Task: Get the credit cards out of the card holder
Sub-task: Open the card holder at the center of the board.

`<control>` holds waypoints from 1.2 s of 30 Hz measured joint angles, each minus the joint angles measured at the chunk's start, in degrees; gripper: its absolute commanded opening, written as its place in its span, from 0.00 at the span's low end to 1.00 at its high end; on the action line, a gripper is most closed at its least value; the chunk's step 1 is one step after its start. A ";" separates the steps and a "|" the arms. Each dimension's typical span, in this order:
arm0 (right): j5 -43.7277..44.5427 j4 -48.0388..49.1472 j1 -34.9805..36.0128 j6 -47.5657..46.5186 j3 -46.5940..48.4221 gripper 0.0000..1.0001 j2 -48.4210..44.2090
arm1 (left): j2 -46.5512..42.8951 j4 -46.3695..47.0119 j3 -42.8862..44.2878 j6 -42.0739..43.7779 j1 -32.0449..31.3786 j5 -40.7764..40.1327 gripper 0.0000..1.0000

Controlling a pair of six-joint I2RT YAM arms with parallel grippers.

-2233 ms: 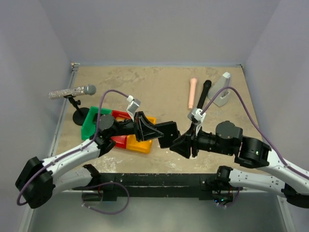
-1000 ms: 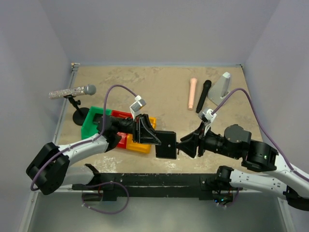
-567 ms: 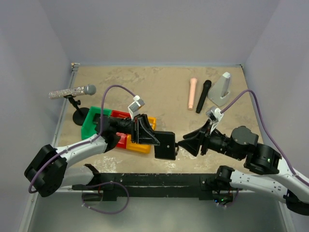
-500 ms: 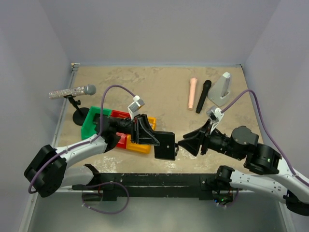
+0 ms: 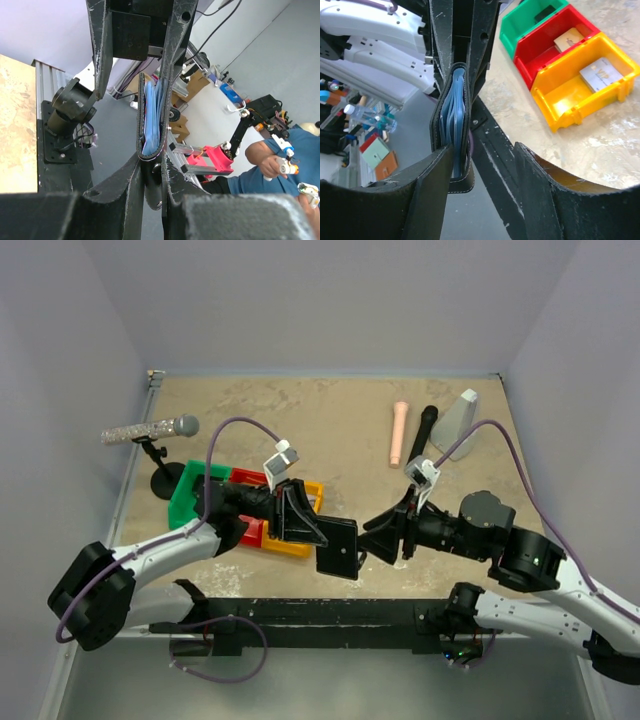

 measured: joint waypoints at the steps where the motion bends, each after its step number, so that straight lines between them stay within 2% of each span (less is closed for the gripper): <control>1: -0.42 0.24 0.00 0.15 0.00 0.59 0.11 | -0.13 0.02 0.00 0.00 0.00 0.13 0.00; 15: -10.12 4.13 -0.07 1.33 0.55 0.55 4.24 | -0.61 0.44 0.00 -0.02 -0.22 2.23 0.00; 27: -10.19 5.66 -2.51 2.91 -0.55 0.52 5.27 | -2.08 0.52 0.61 -0.44 -1.90 -0.37 0.00; 31: -11.13 6.54 -2.69 3.17 -0.55 0.37 5.55 | -2.10 0.52 0.63 -0.44 -1.90 -1.07 0.00; 33: -12.26 7.13 -2.69 3.30 -0.55 0.27 5.95 | -2.10 0.48 0.63 -0.44 -1.90 -1.07 0.11; 35: -13.42 7.69 -2.69 3.37 -0.55 0.19 6.16 | -2.10 0.37 0.63 -0.37 -1.90 -1.07 0.32; 36: -13.88 7.98 -2.69 3.39 -0.52 0.15 6.19 | -2.08 0.35 0.63 -0.37 -1.88 -1.11 0.58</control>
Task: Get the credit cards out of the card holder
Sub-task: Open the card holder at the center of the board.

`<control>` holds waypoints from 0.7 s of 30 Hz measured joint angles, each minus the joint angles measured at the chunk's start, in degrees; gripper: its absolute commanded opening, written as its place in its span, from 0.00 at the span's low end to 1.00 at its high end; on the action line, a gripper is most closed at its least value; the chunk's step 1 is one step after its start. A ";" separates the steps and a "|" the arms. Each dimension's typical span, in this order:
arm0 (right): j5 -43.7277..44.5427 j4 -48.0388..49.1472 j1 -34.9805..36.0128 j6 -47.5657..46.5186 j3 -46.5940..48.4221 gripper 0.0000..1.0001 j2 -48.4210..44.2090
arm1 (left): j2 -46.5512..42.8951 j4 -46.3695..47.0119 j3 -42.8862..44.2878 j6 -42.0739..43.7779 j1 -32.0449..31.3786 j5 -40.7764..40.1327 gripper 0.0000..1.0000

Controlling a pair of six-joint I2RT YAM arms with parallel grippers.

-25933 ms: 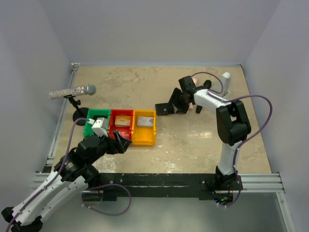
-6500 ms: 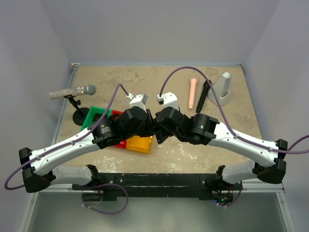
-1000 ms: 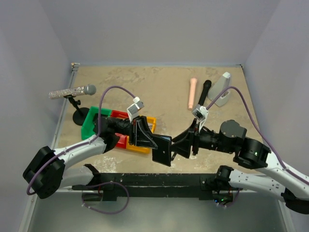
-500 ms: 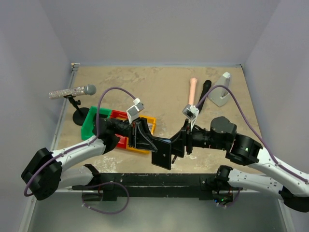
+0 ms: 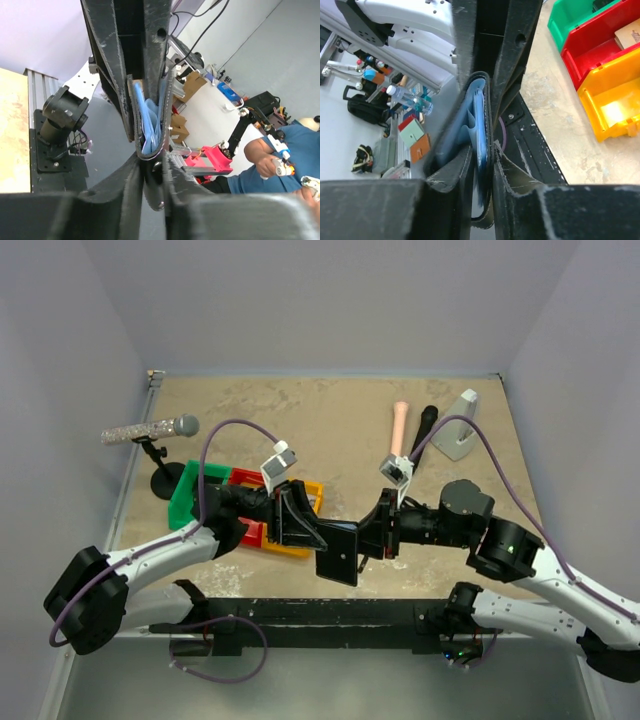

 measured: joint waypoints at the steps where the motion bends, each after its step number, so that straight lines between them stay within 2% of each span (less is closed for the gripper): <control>1: -0.31 0.20 0.00 -0.09 0.00 0.10 -0.02 | 0.00 0.00 0.00 0.13 0.02 -0.13 0.62; 3: -0.22 -0.39 -0.02 -0.52 0.00 0.00 0.02 | -0.02 0.33 0.00 0.44 0.02 -1.22 0.70; 4: -0.20 -1.27 -0.09 -0.61 0.00 0.00 0.04 | 0.00 0.50 0.00 0.42 0.02 -1.97 0.79; 5: -0.20 -1.88 -0.17 -0.83 0.00 0.00 0.20 | 0.00 0.52 0.00 0.50 0.09 -2.36 1.00; 10: 2.80 -7.54 -0.26 -2.38 0.09 0.00 0.35 | 0.00 0.98 -1.05 1.25 2.78 -6.19 1.00; 14: 9.79 -15.63 -0.28 -4.13 2.43 0.00 0.59 | -1.49 -2.43 -3.21 5.49 4.90 -9.31 1.00; 16: 14.67 -20.22 -0.28 -4.94 4.63 0.00 1.01 | -4.94 -11.50 -2.99 10.73 5.01 -11.65 1.00; 17: 18.47 -23.30 -0.26 -5.46 6.47 0.00 1.62 | -8.41 -20.48 -2.05 16.15 4.92 -13.94 1.00; 18: 20.72 -24.83 -0.28 -5.66 7.52 0.00 1.97 | -9.18 -22.34 -1.73 17.53 4.76 -14.58 1.00; 21: 29.83 -30.80 -0.28 -5.92 11.39 0.00 4.09 | -14.08 -43.89 4.70 28.61 2.34 -26.34 1.00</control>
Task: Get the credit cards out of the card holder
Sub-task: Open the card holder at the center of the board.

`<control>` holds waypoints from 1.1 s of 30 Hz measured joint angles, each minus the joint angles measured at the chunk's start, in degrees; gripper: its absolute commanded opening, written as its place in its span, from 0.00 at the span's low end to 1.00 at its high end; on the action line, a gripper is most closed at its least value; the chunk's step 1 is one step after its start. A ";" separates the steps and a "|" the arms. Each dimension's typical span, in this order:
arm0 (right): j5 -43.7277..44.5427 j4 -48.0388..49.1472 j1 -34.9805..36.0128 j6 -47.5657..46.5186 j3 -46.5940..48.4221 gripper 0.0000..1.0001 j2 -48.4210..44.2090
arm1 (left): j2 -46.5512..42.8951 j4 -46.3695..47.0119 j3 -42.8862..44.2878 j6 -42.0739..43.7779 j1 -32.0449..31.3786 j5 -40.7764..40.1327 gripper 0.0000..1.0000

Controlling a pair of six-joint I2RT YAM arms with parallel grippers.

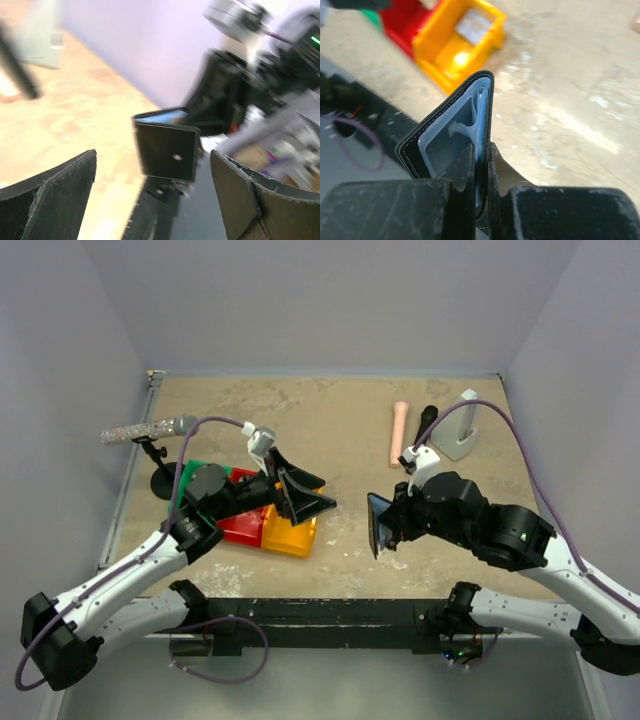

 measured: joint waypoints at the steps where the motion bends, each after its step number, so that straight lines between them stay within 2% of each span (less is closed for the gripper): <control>1: 3.04 -1.81 0.00 0.00 1.01 0.00 0.90 | -0.39 -8.81 3.69 2.75 -1.51 -6.78 1.00; 5: 11.98 -6.01 -0.04 0.39 2.21 0.00 3.63 | 3.89 -34.03 16.83 6.78 -5.97 -27.74 1.00; 9: 17.66 -8.57 -0.02 1.38 2.25 0.00 5.68 | 5.57 -46.05 18.34 3.23 -8.39 -40.37 1.00; 11: 18.95 -9.11 -0.04 1.84 2.45 0.00 6.49 | 3.80 -48.76 16.31 -0.52 -8.26 -42.36 0.85; 16: 18.88 -9.22 -0.04 2.38 3.08 0.00 7.63 | -3.96 -40.65 6.10 -1.01 -7.96 -37.33 0.82; 18: 18.40 -9.22 -0.04 2.78 3.28 0.00 8.11 | -2.60 -40.09 6.78 -0.04 -10.19 -36.20 0.85; 19: 18.12 -9.22 -0.04 2.95 3.37 0.00 8.44 | -1.40 -39.76 7.52 0.42 -11.21 -35.74 0.93; 22: 16.96 -9.11 -0.04 3.52 3.89 0.00 9.68 | 2.40 -37.42 8.96 1.88 -16.33 -35.76 1.00; 26: 15.63 -8.96 -0.04 4.46 4.42 0.00 11.23 | 4.68 -35.17 8.96 2.25 -21.51 -35.47 1.00; 32: 13.53 -8.07 -0.04 6.27 4.46 0.00 11.43 | 5.51 -30.32 8.74 2.19 -21.90 -35.67 1.00; 33: 13.00 -7.87 -0.04 6.58 4.46 0.00 11.43 | 5.46 -29.18 8.74 2.21 -21.94 -35.82 0.97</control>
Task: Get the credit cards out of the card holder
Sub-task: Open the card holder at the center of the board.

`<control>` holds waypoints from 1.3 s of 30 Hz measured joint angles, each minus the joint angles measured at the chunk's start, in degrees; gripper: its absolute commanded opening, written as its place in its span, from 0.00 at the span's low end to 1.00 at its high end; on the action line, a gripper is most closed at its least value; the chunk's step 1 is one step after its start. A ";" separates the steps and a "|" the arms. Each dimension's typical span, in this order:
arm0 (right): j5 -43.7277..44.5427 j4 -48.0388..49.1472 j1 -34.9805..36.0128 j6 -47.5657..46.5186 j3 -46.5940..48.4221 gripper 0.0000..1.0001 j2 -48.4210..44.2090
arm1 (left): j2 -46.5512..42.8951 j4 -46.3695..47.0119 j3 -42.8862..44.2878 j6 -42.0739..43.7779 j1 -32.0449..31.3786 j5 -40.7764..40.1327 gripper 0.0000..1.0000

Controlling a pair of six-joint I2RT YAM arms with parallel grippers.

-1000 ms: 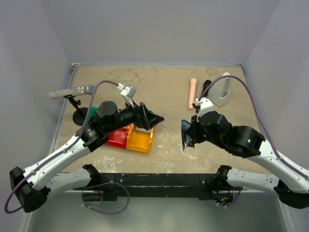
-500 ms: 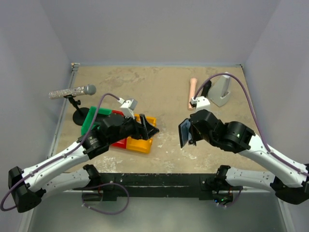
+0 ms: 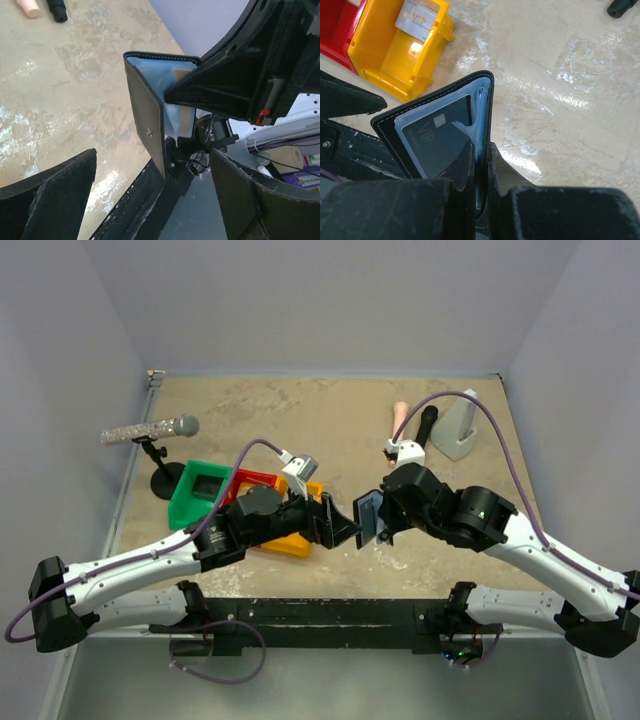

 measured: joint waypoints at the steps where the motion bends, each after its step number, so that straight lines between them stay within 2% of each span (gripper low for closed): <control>1: -0.28 0.17 0.00 0.35 0.00 0.00 0.00 | -0.02 0.85 0.00 0.02 -0.04 -0.26 0.92; 23: -5.33 3.21 0.00 2.86 -0.02 0.00 0.04 | 3.82 2.80 0.00 1.60 -0.04 -1.46 0.41; 24: -5.73 3.32 0.00 2.89 -0.02 0.00 0.04 | 3.93 2.80 0.02 1.62 -0.04 -1.44 0.37; 29: -6.32 3.69 0.00 2.89 -0.11 0.00 0.04 | 4.13 2.80 0.02 1.86 -0.04 -1.46 0.02; 31: -6.49 3.89 0.00 2.86 -0.26 0.01 -0.02 | 4.13 2.69 0.02 2.23 -0.04 -1.60 0.00; 34: -6.62 4.11 0.00 2.75 -0.59 0.39 -0.37 | 4.13 2.34 0.04 2.84 -0.04 -1.90 0.00; 35: -6.82 4.04 0.00 2.60 -0.59 0.48 -0.59 | 4.13 2.10 0.04 3.02 -0.07 -2.05 0.00; 37: -7.30 4.00 0.00 2.12 -0.59 0.61 -1.44 | 4.07 0.20 0.48 3.39 -0.15 -2.82 0.00; 39: -7.43 3.69 0.02 1.33 -0.59 0.66 -3.37 | 3.93 -3.08 1.36 4.24 -0.24 -4.28 0.00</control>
